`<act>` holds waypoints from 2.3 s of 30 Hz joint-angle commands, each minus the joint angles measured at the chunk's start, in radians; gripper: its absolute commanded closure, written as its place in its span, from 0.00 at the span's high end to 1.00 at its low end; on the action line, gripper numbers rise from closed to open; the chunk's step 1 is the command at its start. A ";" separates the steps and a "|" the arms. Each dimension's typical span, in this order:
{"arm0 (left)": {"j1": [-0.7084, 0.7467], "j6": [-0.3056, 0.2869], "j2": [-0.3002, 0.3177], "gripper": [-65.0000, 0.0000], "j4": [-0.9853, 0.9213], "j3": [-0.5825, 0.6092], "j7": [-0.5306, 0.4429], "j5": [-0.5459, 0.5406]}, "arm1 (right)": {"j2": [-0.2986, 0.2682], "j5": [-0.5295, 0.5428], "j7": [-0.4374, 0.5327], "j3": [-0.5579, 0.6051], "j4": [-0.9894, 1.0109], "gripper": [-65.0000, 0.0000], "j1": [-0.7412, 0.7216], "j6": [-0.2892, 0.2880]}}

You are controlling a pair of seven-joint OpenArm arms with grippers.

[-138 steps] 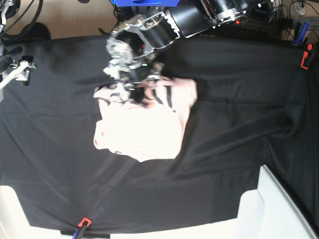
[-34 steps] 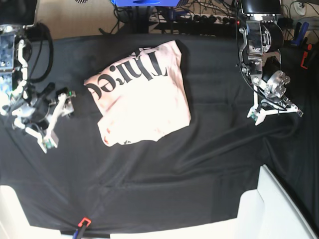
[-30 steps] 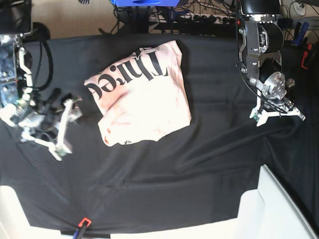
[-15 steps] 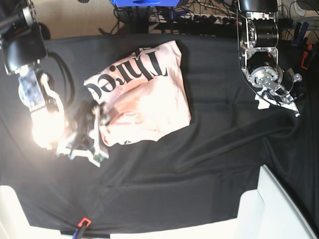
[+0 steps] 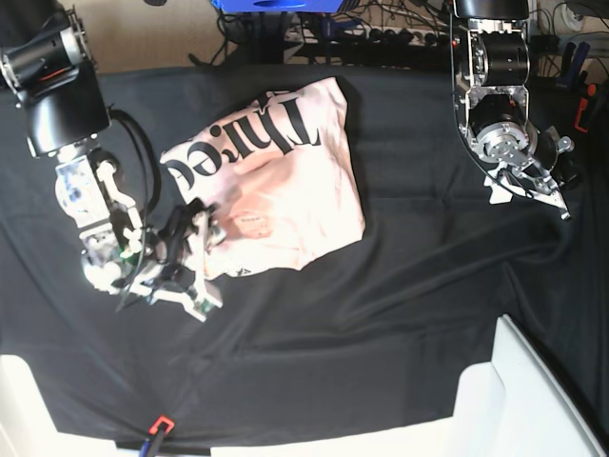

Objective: Fold the T-shirt properly
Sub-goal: 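Move the right gripper to the shirt's loose corner, then grasp the shirt corner with the right gripper and tuck it under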

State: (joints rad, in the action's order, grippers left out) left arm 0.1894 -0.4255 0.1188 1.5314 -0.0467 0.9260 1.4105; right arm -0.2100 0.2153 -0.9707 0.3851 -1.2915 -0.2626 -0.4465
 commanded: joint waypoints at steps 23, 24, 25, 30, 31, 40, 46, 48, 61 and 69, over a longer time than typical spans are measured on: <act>0.019 0.010 0.008 0.10 0.021 -0.003 0.018 0.025 | 0.016 0.006 0.042 -0.010 -0.013 0.00 -0.033 0.004; 0.022 0.010 0.009 0.10 0.021 -0.003 0.018 0.025 | 0.027 0.006 0.042 -0.010 -0.013 0.00 -0.043 0.004; 0.022 0.010 0.009 0.10 0.021 -0.003 0.018 0.025 | 0.030 0.006 0.040 -0.008 -0.009 0.00 -0.051 0.004; 0.022 0.010 0.009 0.10 0.022 -0.003 0.018 0.025 | 0.059 0.005 0.040 -0.005 -0.007 0.00 -0.086 0.004; 0.020 0.010 0.009 0.10 0.024 -0.003 0.018 0.025 | 0.067 0.005 0.040 -0.005 -0.006 0.00 -0.093 0.004; 0.012 0.010 0.009 0.10 0.022 -0.005 0.018 0.025 | 0.122 0.005 0.040 -0.004 0.002 0.00 -0.120 0.005; 0.012 0.010 0.009 0.10 0.024 -0.005 0.018 0.025 | 0.139 0.005 0.049 -0.004 0.117 0.00 -0.136 0.005; 0.012 0.010 0.009 0.10 0.021 -0.005 0.018 0.025 | 0.139 0.005 0.066 -0.004 0.131 0.00 -0.137 0.005; 0.012 0.010 0.009 0.10 0.019 -0.005 0.018 0.026 | 0.139 0.005 0.095 -0.004 0.117 0.24 -0.151 0.005; 0.011 0.010 -0.018 0.10 0.067 0.028 0.015 0.013 | 0.068 0.006 0.088 -0.004 -0.098 0.38 -0.068 0.005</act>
State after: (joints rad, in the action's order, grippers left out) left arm 0.2085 -0.4255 0.0978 1.5745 -0.0185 0.9295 1.3949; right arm -0.1406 0.2180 -0.8959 0.3870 -1.3712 -0.3023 -0.4442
